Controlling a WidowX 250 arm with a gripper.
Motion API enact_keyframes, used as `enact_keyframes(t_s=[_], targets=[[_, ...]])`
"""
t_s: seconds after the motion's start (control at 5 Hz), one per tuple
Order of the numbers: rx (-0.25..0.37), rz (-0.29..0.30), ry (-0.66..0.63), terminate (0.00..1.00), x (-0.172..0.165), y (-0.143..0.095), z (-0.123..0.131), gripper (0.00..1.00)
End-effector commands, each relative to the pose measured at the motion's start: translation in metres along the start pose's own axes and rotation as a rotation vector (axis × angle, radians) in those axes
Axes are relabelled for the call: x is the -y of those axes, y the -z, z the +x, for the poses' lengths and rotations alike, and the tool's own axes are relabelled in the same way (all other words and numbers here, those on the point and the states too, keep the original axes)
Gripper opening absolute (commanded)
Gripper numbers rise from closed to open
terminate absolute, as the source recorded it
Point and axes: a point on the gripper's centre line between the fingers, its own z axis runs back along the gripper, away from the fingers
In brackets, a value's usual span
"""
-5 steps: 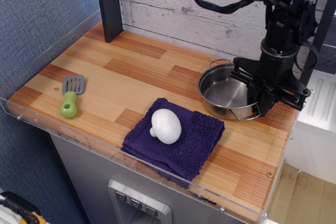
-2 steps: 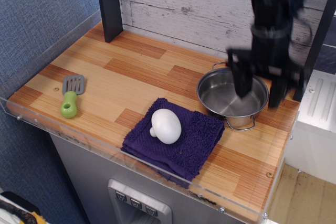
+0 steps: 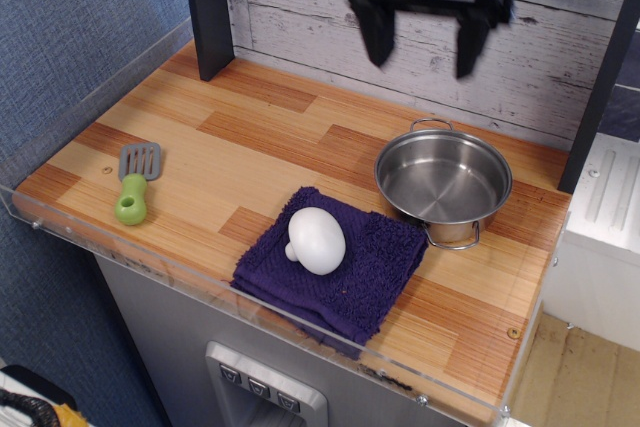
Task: PICK UP THE VESSEL AND PUT ANOTHER SIDE OF THE TABLE
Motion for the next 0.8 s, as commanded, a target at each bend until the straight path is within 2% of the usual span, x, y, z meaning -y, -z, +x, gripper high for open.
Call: enact_keyframes(t_s=[0.0,0.2,0.6], targets=[[0.023,0.055,-0.134,0.0,-0.0442,-0.0551,-0.0049,1.0],[-0.205,0.035,0.1,0.0,-0.044,-0.0548,-0.0009,1.0],[-0.205,0.035,0.1,0.0,-0.044,-0.0548,-0.0009,1.0]])
